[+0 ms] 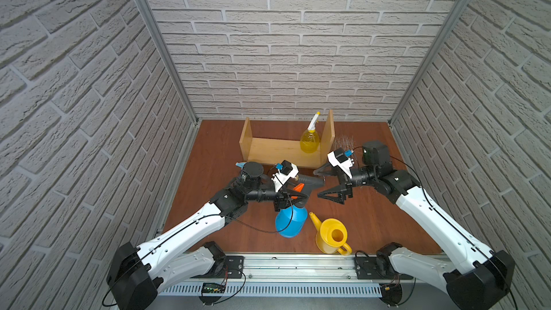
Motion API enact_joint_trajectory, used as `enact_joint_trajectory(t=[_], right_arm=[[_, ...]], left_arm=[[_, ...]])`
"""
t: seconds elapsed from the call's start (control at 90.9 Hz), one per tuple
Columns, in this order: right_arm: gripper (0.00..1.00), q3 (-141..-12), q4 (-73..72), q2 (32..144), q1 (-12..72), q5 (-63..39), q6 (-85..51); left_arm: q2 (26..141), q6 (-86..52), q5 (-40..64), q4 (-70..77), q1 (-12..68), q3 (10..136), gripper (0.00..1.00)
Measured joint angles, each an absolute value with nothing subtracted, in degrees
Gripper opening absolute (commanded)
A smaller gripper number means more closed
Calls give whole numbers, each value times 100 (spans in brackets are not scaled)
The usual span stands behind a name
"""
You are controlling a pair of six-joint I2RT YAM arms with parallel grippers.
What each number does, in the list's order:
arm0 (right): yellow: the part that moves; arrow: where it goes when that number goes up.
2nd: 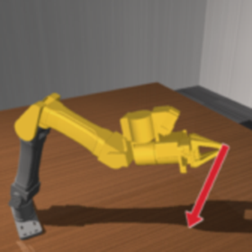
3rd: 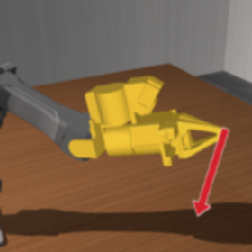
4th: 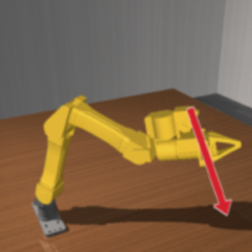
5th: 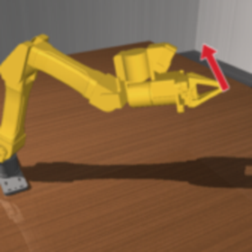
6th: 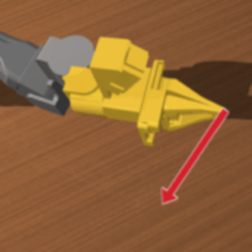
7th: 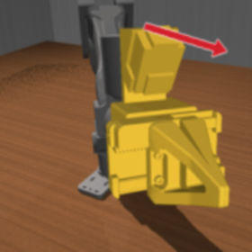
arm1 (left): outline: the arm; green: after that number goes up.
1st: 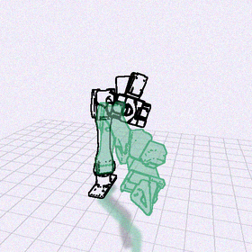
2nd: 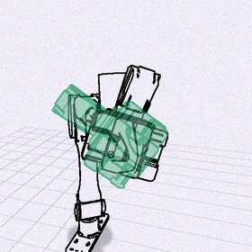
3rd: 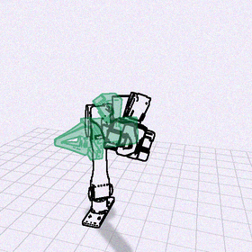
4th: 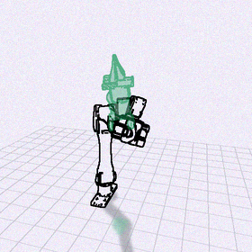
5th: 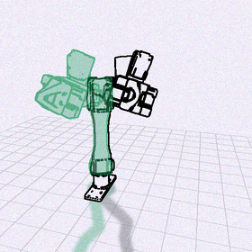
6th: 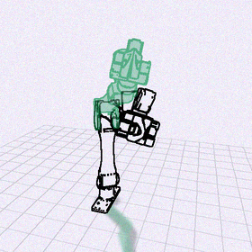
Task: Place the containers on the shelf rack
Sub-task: 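Pick up a container from the center of the board, then place the container on the shelf.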
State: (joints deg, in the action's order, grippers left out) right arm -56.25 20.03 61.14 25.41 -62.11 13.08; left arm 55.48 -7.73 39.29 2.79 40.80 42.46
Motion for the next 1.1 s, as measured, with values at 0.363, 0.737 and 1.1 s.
enact_joint_trajectory(t=[0.363, 0.737, 1.1], right_arm=[[100, -4191, 799, 3017, 2541, -3170, -237], [99, -2696, 257, 1800, 2541, -357, -1273], [99, -2696, 117, 1822, 2541, 95, -1608]], left_arm=[[4217, -646, 2532, 357, 4066, 3706, 0], [3776, -1100, 753, 875, 4066, 3336, 0], [4125, -1162, -23, 1267, 4062, 3402, 0]])
